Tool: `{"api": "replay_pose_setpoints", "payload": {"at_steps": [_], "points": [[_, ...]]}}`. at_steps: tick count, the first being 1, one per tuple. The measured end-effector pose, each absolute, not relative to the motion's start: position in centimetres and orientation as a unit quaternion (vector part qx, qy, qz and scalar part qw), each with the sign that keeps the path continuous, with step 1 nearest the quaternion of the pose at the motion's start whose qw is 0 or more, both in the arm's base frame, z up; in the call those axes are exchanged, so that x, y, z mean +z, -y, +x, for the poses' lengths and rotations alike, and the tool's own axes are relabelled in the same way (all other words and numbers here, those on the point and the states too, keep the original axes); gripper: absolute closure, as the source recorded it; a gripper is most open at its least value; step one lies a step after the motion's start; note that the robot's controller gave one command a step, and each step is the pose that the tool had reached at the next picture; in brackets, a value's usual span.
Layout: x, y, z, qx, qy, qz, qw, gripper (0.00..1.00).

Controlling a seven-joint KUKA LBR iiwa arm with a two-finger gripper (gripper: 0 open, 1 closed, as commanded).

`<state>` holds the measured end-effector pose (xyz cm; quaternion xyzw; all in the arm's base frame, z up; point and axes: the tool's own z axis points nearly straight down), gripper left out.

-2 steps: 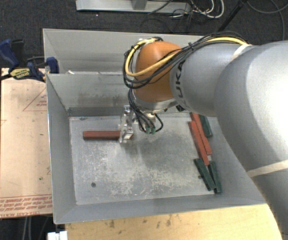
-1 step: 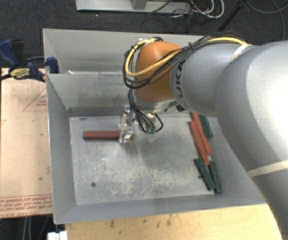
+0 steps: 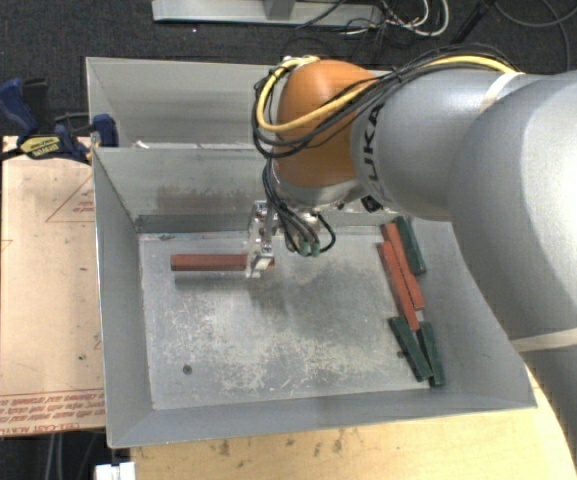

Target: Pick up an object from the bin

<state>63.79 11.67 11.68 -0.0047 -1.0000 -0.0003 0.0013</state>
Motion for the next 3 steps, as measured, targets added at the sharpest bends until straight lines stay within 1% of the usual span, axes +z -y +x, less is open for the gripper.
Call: {"api": "replay_pose_setpoints", "payload": {"at_steps": [1,2,3], "points": [[15.4,-12.4,64.6,-0.001,1.000,-0.005,-0.004,1.00],[18.7,-12.6,63.6,0.000,1.000,-0.020,0.002,1.00],[22.9,-12.1,63.6,0.000,0.999,0.050,-0.001,1.00]]}}
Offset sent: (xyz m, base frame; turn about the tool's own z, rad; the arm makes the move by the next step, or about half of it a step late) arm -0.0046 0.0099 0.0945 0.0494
